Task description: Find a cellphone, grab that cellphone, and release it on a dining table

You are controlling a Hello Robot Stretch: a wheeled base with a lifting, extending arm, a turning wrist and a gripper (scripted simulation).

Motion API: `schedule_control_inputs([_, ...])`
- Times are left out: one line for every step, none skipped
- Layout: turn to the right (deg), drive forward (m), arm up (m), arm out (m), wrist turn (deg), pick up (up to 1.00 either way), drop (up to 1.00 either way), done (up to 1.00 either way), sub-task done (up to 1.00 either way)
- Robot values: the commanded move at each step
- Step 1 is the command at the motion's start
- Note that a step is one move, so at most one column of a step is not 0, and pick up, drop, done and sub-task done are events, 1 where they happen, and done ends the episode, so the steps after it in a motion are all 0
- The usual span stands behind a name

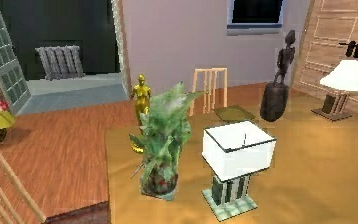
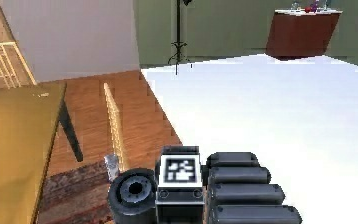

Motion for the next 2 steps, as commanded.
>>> schedule_control_inputs([12.0,0.00,0.00,0.00,0.0,0.00,0.00,0.00,0.00])
schedule_control_inputs([-12.0,0.00,0.00,0.00,0.0,0.00,0.00,0.00,0.00])
